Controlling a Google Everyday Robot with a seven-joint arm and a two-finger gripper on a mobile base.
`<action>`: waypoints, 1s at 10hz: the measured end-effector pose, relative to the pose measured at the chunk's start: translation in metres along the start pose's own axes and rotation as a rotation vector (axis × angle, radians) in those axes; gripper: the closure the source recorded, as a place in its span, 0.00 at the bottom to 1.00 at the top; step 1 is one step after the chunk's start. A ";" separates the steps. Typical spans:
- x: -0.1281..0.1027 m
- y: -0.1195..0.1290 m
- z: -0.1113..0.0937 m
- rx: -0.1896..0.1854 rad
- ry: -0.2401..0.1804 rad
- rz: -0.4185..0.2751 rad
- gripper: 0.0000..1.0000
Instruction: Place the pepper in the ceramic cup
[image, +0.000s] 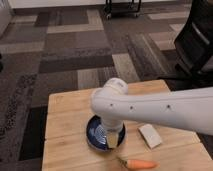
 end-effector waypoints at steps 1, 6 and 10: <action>0.017 0.006 0.005 -0.013 -0.016 -0.012 0.35; 0.039 0.024 0.007 -0.009 0.007 -0.042 0.35; 0.040 0.025 0.008 -0.010 0.009 -0.042 0.35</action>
